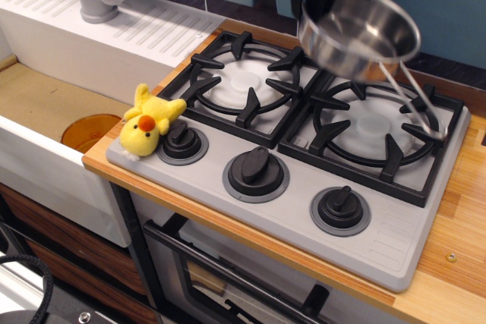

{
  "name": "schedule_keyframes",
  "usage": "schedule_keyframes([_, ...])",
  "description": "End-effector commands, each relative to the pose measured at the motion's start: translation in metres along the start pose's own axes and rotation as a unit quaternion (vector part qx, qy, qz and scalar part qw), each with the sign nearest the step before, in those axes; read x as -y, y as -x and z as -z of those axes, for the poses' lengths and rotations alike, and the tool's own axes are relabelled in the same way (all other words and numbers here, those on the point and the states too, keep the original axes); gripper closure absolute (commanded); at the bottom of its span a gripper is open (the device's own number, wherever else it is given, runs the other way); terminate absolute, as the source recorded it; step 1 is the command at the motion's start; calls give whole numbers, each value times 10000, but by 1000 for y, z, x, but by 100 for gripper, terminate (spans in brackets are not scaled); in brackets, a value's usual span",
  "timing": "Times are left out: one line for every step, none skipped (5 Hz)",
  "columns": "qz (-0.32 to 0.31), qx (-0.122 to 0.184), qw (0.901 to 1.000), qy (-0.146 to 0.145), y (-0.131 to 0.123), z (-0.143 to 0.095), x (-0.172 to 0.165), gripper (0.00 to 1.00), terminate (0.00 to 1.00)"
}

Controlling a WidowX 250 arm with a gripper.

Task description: Put pan on stove and put stuffedduck in pan

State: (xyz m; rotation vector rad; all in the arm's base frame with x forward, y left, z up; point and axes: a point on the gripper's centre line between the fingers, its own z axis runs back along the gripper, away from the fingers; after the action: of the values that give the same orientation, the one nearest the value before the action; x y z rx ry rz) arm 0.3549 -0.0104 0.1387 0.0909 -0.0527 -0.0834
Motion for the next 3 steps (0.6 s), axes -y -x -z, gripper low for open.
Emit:
schedule_keyframes([222,244,9994,-131,-22,-42,-52,100,0])
schedule_keyframes([256,249,9993,-88,-24,-31,-75,100,0])
schedule_keyframes([260,248,9994,-23,-22,-17,-94,100,0])
